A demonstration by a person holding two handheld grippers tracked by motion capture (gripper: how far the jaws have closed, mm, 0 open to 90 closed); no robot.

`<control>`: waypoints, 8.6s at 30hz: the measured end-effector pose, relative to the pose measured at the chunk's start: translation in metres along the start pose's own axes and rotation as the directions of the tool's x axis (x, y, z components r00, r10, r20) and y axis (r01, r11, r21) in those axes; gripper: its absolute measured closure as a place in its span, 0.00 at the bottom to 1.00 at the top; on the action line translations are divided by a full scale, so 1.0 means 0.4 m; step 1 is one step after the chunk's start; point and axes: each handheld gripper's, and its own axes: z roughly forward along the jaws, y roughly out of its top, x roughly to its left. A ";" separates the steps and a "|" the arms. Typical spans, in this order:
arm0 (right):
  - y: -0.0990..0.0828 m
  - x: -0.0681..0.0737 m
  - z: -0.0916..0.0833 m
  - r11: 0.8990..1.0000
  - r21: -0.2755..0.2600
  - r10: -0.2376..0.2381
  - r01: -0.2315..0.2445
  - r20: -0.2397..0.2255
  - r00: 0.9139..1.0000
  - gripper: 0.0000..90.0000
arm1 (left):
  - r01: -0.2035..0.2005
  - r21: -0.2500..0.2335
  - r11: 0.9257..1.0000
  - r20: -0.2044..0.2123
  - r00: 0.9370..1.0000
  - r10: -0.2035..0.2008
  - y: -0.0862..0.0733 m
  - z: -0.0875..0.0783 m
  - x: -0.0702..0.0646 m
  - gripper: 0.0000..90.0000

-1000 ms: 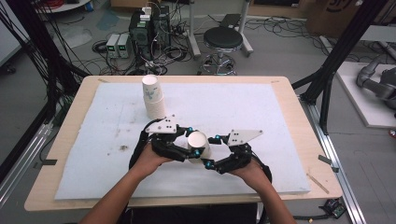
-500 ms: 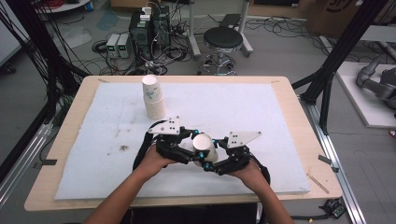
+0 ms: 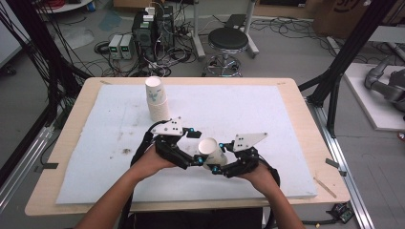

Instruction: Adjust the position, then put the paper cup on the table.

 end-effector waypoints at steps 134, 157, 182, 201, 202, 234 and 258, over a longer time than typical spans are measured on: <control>0.042 -0.011 -0.055 0.992 0.103 -0.068 0.073 -0.056 0.996 0.40 | -0.129 0.185 0.974 0.050 0.991 0.122 -0.026 -0.018 -0.011 0.16; 0.145 0.008 -0.016 0.898 0.401 -0.190 0.184 -0.026 0.981 0.40 | -0.165 0.396 0.903 0.047 0.986 0.160 -0.007 0.037 -0.010 0.17; 0.191 0.035 0.030 0.850 0.472 -0.226 0.235 -0.077 0.971 0.35 | -0.173 0.435 0.884 0.138 0.983 0.125 -0.014 0.070 -0.011 0.42; 0.068 -0.019 -0.130 0.998 -0.026 0.061 -0.057 0.200 0.978 0.24 | 0.016 0.083 0.996 -0.146 0.989 -0.004 -0.110 -0.081 0.027 0.41; 0.068 -0.019 -0.130 0.998 -0.026 0.061 -0.057 0.200 0.978 0.24 | 0.016 0.083 0.996 -0.146 0.989 -0.004 -0.110 -0.081 0.027 0.41; -0.126 -0.035 -0.200 0.980 -0.142 0.186 -0.139 0.409 0.893 0.24 | 0.014 -0.231 0.973 -0.450 0.885 -0.120 -0.231 -0.292 0.067 0.37; -0.141 -0.034 -0.213 0.979 -0.143 0.195 -0.147 0.415 0.889 0.24 | 0.173 -0.266 0.948 -0.727 0.610 -0.315 -0.313 -0.417 0.253 0.36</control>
